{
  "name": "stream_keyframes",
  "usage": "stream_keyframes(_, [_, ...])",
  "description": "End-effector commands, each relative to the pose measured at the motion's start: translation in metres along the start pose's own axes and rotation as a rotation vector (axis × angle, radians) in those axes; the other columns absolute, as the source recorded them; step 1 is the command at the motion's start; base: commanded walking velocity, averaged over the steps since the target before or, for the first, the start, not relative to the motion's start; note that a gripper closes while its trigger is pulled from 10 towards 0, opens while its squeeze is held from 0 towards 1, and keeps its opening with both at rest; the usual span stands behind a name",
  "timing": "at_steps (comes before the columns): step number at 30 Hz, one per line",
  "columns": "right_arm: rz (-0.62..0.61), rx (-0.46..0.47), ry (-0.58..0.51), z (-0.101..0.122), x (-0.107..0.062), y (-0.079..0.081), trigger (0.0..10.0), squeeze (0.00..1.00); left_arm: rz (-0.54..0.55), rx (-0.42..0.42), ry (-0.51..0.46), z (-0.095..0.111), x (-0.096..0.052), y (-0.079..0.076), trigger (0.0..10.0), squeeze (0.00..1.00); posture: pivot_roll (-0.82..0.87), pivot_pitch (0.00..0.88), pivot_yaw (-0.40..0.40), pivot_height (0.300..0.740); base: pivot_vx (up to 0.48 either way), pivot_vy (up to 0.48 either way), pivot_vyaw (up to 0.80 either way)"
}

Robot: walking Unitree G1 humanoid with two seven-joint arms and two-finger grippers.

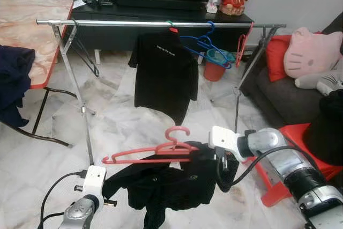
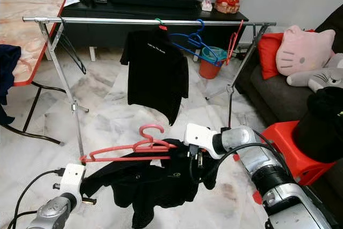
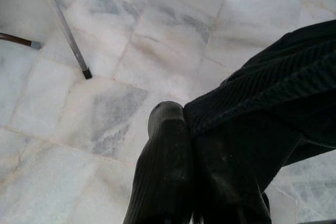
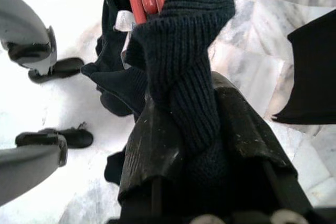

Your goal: Hang hanger

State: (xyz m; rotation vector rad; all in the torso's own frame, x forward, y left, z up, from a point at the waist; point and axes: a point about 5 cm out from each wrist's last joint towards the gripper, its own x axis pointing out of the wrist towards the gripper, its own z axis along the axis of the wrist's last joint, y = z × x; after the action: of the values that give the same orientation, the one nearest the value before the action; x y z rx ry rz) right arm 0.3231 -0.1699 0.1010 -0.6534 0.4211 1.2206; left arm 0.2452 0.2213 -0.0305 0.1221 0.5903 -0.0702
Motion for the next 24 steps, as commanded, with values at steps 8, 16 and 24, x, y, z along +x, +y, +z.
stream_keyframes(8, [-0.036, 0.123, -0.076, -0.02, -0.057, -0.01, 0.0, 0.0, 0.118, -0.056, 0.113, -0.024, -0.011, 0.022, 10.0, 0.0, 0.01, 0.0, -0.158, 0.74, 0.0, 0.0, 0.0])
stream_keyframes(16, [0.059, 0.17, -0.043, -0.036, -0.065, 0.004, 0.0, 0.0, 0.11, -0.055, 0.127, -0.026, -0.012, 0.021, 10.0, 0.0, 0.0, 0.0, -0.151, 0.74, 0.0, 0.0, 0.0])
stream_keyframes(24, [0.01, 0.089, 0.268, -0.064, -0.073, 0.007, 0.0, 0.0, 0.108, -0.042, 0.14, -0.026, -0.012, 0.024, 10.0, 0.0, 0.0, 0.0, -0.141, 0.74, 0.0, 0.0, 0.0])
